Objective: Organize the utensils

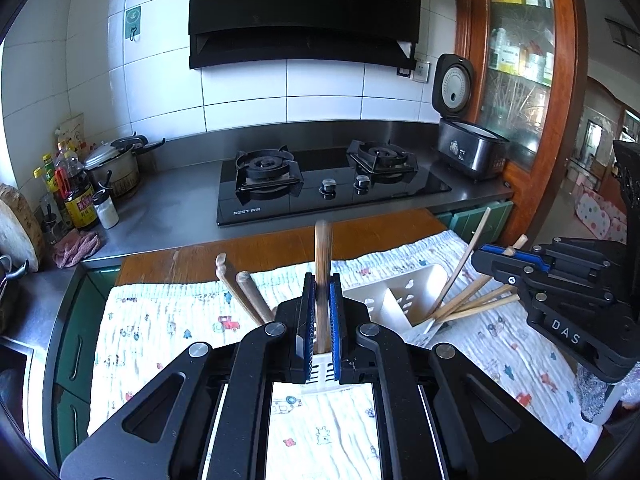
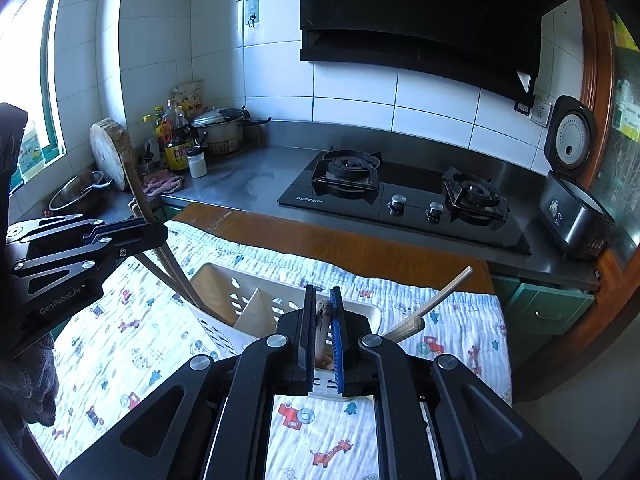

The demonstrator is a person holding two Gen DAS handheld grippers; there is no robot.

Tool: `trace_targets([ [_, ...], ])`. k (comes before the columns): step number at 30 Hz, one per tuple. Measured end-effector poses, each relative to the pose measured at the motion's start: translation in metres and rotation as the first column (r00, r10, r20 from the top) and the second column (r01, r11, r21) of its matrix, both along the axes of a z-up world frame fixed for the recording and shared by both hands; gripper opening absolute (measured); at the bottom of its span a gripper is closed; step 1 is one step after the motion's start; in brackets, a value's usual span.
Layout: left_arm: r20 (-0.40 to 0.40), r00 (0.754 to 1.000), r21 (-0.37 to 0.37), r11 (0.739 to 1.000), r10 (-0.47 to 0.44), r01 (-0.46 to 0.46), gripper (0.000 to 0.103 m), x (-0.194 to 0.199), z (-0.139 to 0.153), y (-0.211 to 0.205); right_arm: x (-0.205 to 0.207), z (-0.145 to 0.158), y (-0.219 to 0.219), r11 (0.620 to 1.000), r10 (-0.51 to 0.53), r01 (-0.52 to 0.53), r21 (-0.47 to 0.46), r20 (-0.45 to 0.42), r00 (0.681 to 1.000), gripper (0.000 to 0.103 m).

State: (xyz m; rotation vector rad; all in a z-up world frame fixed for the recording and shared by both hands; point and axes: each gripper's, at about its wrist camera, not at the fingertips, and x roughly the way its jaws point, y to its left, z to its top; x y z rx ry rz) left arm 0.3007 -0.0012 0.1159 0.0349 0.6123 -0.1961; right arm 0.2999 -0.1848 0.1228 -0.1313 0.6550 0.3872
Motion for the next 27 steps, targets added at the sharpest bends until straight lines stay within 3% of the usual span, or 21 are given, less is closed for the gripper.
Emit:
trace_targets([
  [8, 0.008, 1.0, -0.003, 1.0, -0.002, 0.002, 0.007, -0.003, 0.0, 0.001, -0.002, 0.001, -0.002, 1.0, -0.001, 0.001, 0.004, 0.007, 1.0, 0.01],
  [17, 0.035, 0.999, -0.021, 1.0, -0.002, 0.002, 0.012, -0.02, 0.008, 0.005, -0.015, 0.01, -0.009, 1.0, -0.019, 0.019, 0.004, 0.041, 0.999, 0.031],
  [27, 0.074, 0.997, -0.034, 0.999, 0.013, -0.011, 0.051, -0.058, 0.011, 0.012, -0.048, 0.024, -0.019, 0.999, -0.042, 0.041, 0.004, 0.108, 0.993, 0.057],
])
